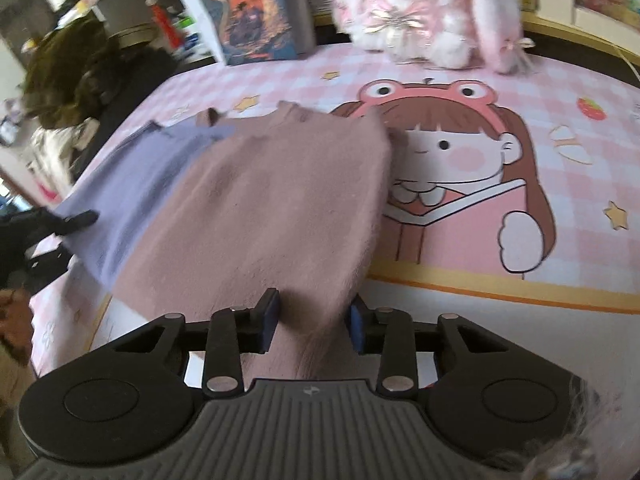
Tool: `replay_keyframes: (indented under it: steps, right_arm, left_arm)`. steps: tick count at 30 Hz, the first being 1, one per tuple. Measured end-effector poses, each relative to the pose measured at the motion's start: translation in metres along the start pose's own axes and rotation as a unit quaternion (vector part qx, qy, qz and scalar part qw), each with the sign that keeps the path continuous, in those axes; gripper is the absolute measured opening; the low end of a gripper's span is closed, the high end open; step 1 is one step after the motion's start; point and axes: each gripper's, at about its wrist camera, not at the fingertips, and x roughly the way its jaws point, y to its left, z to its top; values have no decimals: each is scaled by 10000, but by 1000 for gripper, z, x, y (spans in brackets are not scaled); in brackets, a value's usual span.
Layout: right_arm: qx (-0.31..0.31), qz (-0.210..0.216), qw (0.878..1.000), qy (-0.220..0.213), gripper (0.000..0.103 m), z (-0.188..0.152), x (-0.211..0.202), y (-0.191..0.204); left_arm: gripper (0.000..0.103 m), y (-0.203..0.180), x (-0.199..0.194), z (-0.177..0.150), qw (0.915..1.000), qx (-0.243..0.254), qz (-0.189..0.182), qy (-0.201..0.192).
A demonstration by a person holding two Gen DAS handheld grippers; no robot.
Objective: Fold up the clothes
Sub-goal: 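Lift the strip end and fold it over the sweater with both grippers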
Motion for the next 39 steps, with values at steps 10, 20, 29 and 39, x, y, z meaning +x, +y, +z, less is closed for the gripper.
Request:
replay_keyframes:
  steps: [10,20,29,39]
  right_arm:
    - [-134,344,9993,-40,29,0,1,-11]
    - [-211,598,9980,-32,32,1,2,-19]
    - [-171,791,9967,47,32,3,2,-24]
    - [247,1093,9937,98,39,2,-17,-49]
  left_arm:
    - [13,-89,-34,-11,9949,884,-216,-445]
    - [13,-188,-55,-55,9626,2655,-198,-505]
    - [24,-234,-19,-229,7685,6323,615,760]
    - [66,-218,-19,-243,7656,6329,386,1084]
